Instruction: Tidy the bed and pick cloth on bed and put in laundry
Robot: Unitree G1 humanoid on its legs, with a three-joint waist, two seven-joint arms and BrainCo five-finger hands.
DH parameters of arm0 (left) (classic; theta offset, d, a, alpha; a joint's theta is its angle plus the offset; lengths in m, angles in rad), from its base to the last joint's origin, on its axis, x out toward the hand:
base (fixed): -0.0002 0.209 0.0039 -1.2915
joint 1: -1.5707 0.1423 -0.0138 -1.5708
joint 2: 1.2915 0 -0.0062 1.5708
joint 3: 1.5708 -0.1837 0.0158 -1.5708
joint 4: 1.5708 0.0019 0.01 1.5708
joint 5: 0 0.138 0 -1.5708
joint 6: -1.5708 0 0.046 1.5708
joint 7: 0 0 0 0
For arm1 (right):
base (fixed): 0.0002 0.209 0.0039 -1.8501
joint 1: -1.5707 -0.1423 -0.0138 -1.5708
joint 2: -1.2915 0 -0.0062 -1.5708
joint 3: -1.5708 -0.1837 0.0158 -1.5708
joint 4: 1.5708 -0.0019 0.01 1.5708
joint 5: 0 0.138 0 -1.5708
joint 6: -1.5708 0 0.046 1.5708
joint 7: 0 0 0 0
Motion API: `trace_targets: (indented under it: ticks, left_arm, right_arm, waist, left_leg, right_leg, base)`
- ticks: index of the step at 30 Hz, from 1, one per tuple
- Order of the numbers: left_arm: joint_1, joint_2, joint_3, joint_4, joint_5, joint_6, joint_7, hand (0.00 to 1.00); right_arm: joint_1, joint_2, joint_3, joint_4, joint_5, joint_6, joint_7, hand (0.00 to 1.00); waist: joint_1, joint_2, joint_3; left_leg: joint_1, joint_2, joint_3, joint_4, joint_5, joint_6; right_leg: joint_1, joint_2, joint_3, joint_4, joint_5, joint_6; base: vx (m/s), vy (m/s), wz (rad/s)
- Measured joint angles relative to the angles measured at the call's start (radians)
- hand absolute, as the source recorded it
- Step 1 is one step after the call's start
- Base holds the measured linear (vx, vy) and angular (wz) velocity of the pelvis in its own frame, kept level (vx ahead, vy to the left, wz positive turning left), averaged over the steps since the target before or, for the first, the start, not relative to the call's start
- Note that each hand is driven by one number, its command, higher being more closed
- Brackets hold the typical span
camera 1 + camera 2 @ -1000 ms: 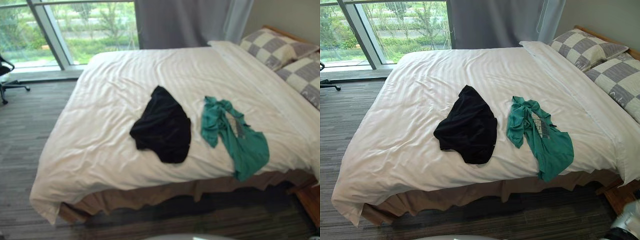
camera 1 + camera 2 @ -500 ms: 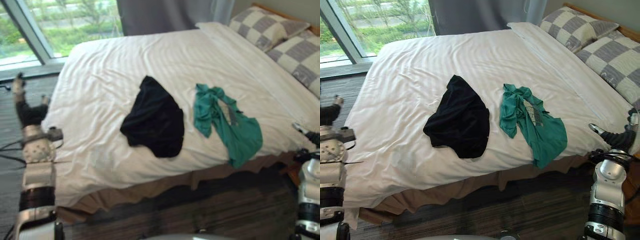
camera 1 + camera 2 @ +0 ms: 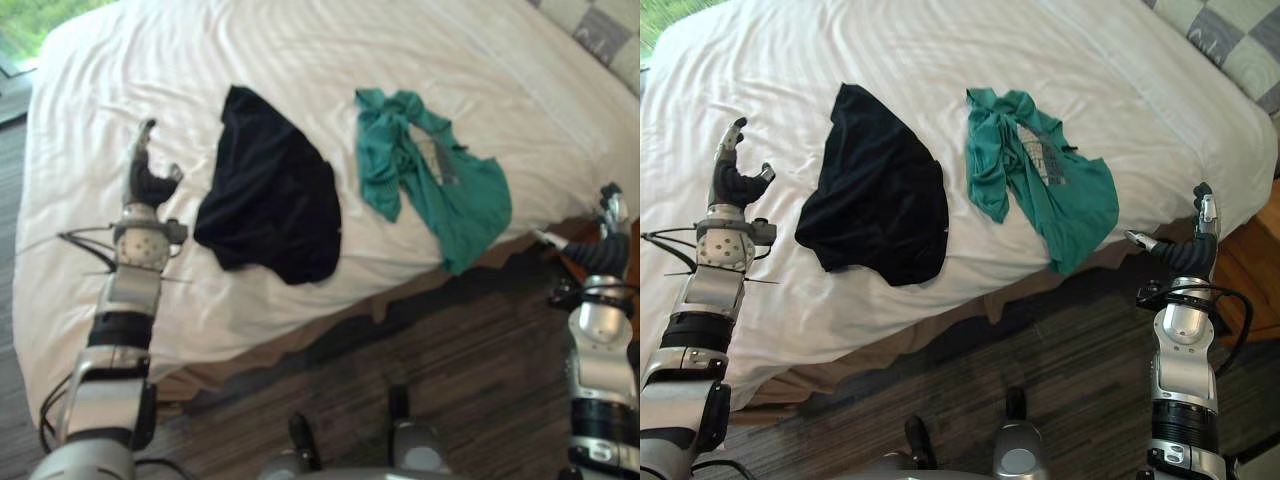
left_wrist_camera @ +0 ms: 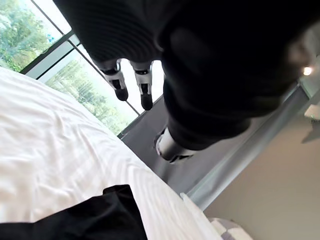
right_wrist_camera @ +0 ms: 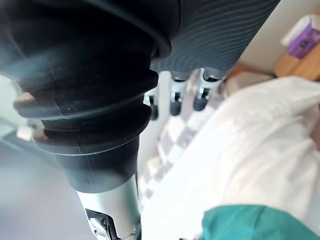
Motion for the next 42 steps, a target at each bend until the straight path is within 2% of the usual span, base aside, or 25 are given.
trace_targets:
  ticks: [2, 7, 12, 15, 18, 24, 25, 33, 38, 41, 42]
  left_arm:
    - [-0.033, 0.001, -0.013, 0.021, 0.020, 0.008, -0.001, 0.00]
    - [-0.115, 0.001, -0.051, 0.081, 0.065, 0.025, -0.010, 0.00]
    - [-0.130, 0.001, -0.105, 0.159, 0.136, 0.048, -0.049, 0.00]
    - [-0.130, 0.001, -0.147, 0.207, 0.196, 0.059, -0.108, 0.00]
    - [-0.131, -0.001, -0.168, 0.265, 0.247, 0.059, -0.155, 0.00]
    - [-0.160, 0.000, -0.171, 0.312, 0.296, 0.038, -0.150, 0.00]
    - [-0.167, 0.000, -0.171, 0.319, 0.299, 0.038, -0.146, 1.00]
    - [-0.191, 0.001, -0.149, 0.323, 0.321, 0.024, -0.082, 1.00]
    - [-0.193, 0.002, -0.150, 0.302, 0.318, 0.013, -0.063, 1.00]
    - [-0.178, -0.001, -0.154, 0.233, 0.280, 0.005, -0.064, 1.00]
    - [-0.139, -0.003, -0.154, 0.174, 0.233, -0.004, -0.064, 1.00]
  right_arm:
    - [-0.001, 0.008, 0.014, -0.016, 0.000, -0.013, 0.000, 0.00]
    - [-0.001, 0.033, 0.013, -0.043, -0.001, -0.014, -0.001, 0.00]
    - [-0.003, 0.039, 0.014, -0.090, -0.001, -0.017, -0.001, 0.00]
    - [-0.007, 0.039, 0.013, -0.090, 0.001, -0.033, -0.001, 0.00]
    - [-0.044, 0.039, 0.013, -0.090, 0.001, -0.036, 0.000, 0.00]
    - [-0.097, 0.061, 0.026, -0.090, 0.003, -0.052, 0.001, 0.00]
    - [-0.101, 0.062, 0.031, -0.091, 0.004, -0.054, 0.001, 0.00]
    - [-0.145, 0.058, 0.033, -0.130, 0.014, -0.077, 0.001, 0.00]
    - [-0.170, 0.017, 0.034, -0.131, 0.013, -0.081, -0.001, 0.00]
    - [-0.186, -0.024, 0.033, -0.131, 0.010, -0.083, -0.003, 0.00]
    - [-0.193, -0.030, 0.032, -0.131, 0.008, -0.084, -0.005, 0.00]
  waist:
    - [-0.003, 0.001, 0.016]
    - [-0.007, 0.011, 0.057]
    - [-0.008, 0.024, 0.100]
    - [-0.005, 0.025, 0.117]
    - [-0.007, 0.027, 0.150]
    - [-0.003, 0.036, 0.164]
    - [-0.003, 0.036, 0.164]
    - [-0.001, 0.033, 0.167]
    - [0.000, 0.033, 0.167]
    - [0.001, 0.033, 0.167]
    - [0.001, 0.033, 0.167]
  left_leg:
    - [-0.013, 0.000, 0.007, 0.000, 0.002, 0.000]
    - [-0.036, -0.002, 0.011, 0.000, 0.005, 0.001]
    - [-0.074, -0.003, 0.011, 0.000, 0.016, 0.003]
    - [-0.106, -0.004, 0.011, -0.002, 0.030, 0.001]
    - [-0.120, -0.004, 0.015, -0.003, 0.032, 0.002]
    - [-0.157, -0.004, 0.020, -0.017, 0.056, 0.005]
    - [-0.162, -0.003, 0.020, -0.019, 0.058, 0.005]
    - [-0.191, -0.002, 0.019, -0.041, 0.078, 0.007]
    - [-0.197, -0.002, 0.007, -0.041, 0.078, 0.007]
    - [-0.208, -0.002, -0.009, -0.041, 0.085, 0.008]
    - [-0.207, -0.002, -0.017, -0.041, 0.085, 0.008]
  right_leg:
    - [-0.017, 0.001, 0.007, -0.001, 0.005, -0.002]
    - [-0.029, 0.002, 0.013, -0.030, 0.026, -0.003]
    - [-0.054, 0.002, 0.014, -0.052, 0.046, -0.007]
    - [-0.080, 0.002, 0.016, -0.068, 0.064, -0.011]
    - [-0.088, 0.003, 0.023, -0.089, 0.083, -0.009]
    - [-0.119, 0.007, 0.026, -0.119, 0.115, -0.011]
    - [-0.124, 0.009, 0.026, -0.119, 0.116, -0.012]
    - [-0.155, 0.010, 0.027, -0.136, 0.137, -0.004]
    - [-0.155, 0.009, 0.019, -0.136, 0.137, -0.004]
    - [-0.153, 0.007, -0.002, -0.136, 0.137, -0.004]
    - [-0.149, 0.008, -0.007, -0.136, 0.137, -0.004]
  base:
    - [0.01, -0.004, -0.08]
    - [0.01, -0.001, -0.01]
    - [0.00, -0.001, 0.01]
    - [0.00, 0.000, 0.00]
    - [-0.03, -0.002, -0.06]
    - [-0.05, -0.002, -0.01]
    - [-0.05, -0.002, -0.02]
    - [-0.01, 0.001, 0.00]
    - [0.04, 0.007, 0.06]
    - [0.03, 0.007, 0.19]
    - [0.03, 0.013, 0.17]
